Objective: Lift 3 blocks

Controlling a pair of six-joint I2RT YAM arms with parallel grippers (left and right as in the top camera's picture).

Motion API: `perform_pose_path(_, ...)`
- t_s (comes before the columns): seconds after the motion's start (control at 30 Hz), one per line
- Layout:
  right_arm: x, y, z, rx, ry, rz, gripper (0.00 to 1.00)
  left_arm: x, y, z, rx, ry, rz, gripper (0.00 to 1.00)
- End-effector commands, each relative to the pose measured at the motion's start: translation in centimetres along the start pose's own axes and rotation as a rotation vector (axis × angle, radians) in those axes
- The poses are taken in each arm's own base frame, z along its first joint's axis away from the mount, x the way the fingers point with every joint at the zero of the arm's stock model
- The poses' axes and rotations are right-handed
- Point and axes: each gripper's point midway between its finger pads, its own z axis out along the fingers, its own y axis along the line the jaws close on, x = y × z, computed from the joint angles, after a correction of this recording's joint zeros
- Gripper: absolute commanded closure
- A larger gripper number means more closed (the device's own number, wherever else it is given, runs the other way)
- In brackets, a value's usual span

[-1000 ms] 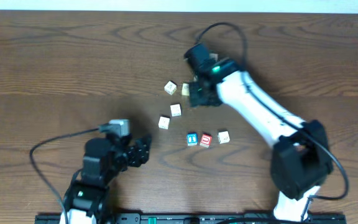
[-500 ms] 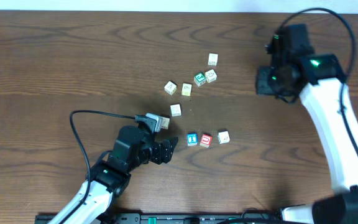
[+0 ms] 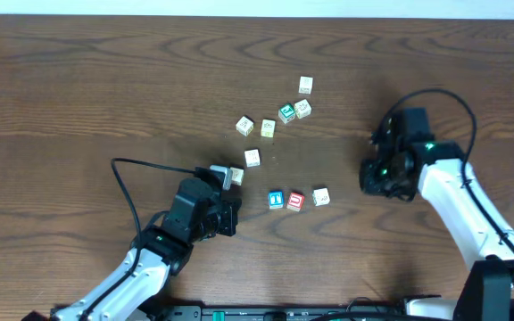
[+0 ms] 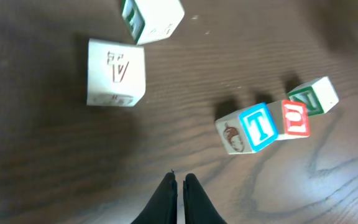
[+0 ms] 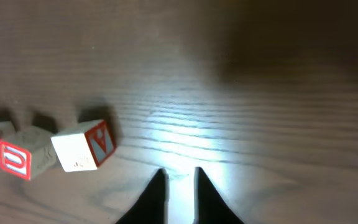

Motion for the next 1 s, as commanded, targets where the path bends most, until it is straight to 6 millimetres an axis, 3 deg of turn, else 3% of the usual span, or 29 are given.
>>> perform_pose_path(0.0,1.1,1.1,1.1,-0.042,0.014,-0.021,0.99,-0.3,0.6,0.5,-0.042,0.001,-0.059,0.93)
perform_pose_path(0.27,1.2,2.4,2.7,-0.065,-0.029,-0.115,0.99,2.1,1.0,2.4,-0.151,0.038,-0.129,0.93)
perform_pose_path(0.57,1.7,5.0,3.4,-0.084,-0.032,-0.305,0.99,1.7,0.0,3.8,-0.108,0.013,-0.083,0.93)
perform_pose_path(0.97,3.6,5.3,5.9,-0.113,0.083,-0.302,0.99,0.3,-1.1,4.2,-0.058,-0.037,0.028,0.93)
